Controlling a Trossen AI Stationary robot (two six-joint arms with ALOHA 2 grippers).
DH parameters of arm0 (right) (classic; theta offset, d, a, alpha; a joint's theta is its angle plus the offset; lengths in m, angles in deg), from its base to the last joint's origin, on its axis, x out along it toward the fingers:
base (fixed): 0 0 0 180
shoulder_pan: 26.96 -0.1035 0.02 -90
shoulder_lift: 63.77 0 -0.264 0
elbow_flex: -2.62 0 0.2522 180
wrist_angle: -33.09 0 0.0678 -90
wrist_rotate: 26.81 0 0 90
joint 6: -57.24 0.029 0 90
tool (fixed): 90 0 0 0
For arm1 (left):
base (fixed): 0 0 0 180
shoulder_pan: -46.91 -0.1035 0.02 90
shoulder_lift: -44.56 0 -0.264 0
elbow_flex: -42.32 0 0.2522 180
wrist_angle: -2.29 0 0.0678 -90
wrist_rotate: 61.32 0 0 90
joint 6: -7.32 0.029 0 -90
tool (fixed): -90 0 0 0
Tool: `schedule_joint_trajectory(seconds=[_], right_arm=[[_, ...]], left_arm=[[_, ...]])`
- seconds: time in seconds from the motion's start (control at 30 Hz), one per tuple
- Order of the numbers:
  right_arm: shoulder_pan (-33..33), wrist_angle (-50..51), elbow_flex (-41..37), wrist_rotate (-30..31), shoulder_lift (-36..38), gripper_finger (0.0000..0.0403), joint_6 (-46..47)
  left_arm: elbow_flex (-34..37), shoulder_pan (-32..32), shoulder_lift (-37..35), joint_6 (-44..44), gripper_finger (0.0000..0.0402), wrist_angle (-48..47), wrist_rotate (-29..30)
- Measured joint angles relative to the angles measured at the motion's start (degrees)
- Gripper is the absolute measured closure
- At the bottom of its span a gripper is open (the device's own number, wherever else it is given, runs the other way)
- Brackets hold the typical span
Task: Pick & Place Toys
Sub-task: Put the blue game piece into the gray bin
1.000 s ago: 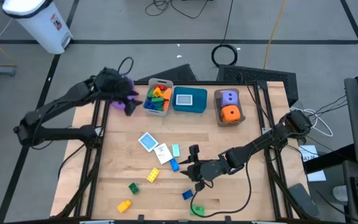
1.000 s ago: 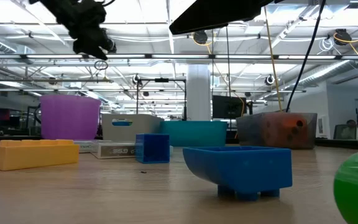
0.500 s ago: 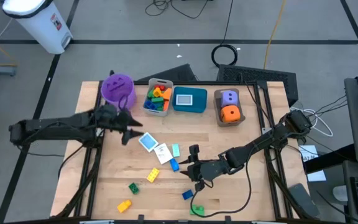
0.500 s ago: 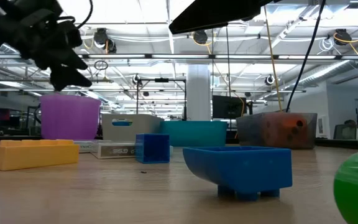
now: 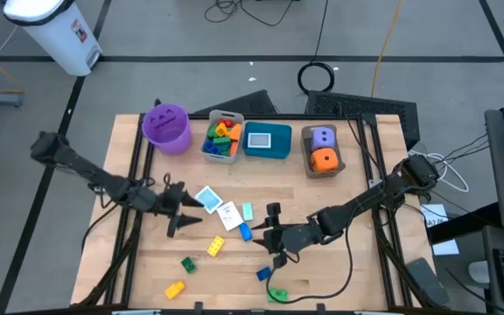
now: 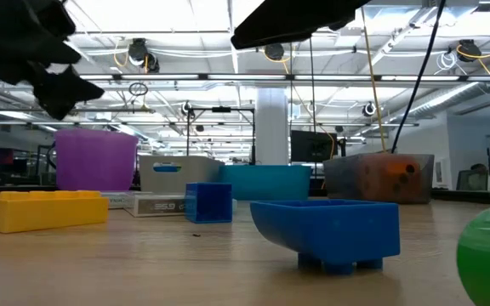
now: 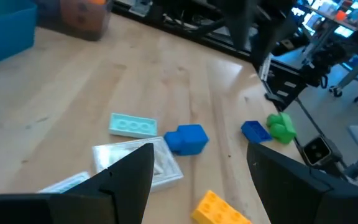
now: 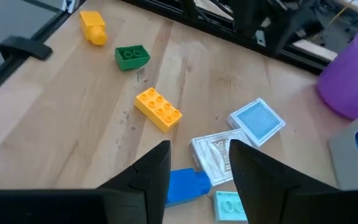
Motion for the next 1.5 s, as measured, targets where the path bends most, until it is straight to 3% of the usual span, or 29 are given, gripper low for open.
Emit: schedule_joint_trajectory(seconds=[0.17,0.33,0.63,0.83,1.07,1.3,1.5], right_arm=[[-0.4,-0.9,0.0,0.1,-2.8,0.0248,-0.3],[-1.7,-5.4,0.0,0.4,-10.7,0.0248,-4.9],[-2.5,-15.5,0.0,15.1,-19.9,0.0248,-18.0],[-2.4,-15.8,0.0,14.8,-20.4,0.0248,-18.8],[-1.9,-14.8,0.0,10.1,-20.4,0.0248,-19.1],[0.7,-14.9,0.0,10.9,-20.4,0.0249,-18.8],[2.3,-14.4,0.0,10.7,-20.4,0.0282,-18.8]], left_arm=[[0.0,10.6,8.6,-1.2,0.0135,8.7,12.2],[0.0,15.4,16.8,0.3,0.0135,19.7,19.5],[0.0,14.4,21.8,0.8,0.0135,26.6,20.8],[0.0,12.8,21.9,0.3,0.0135,26.4,20.8],[0.0,11.7,21.9,-1.0,0.0135,26.4,20.8],[0.0,11.2,21.9,-2.3,0.0135,26.3,20.8],[0.0,11.2,21.9,-2.5,0.0135,26.3,20.8]])
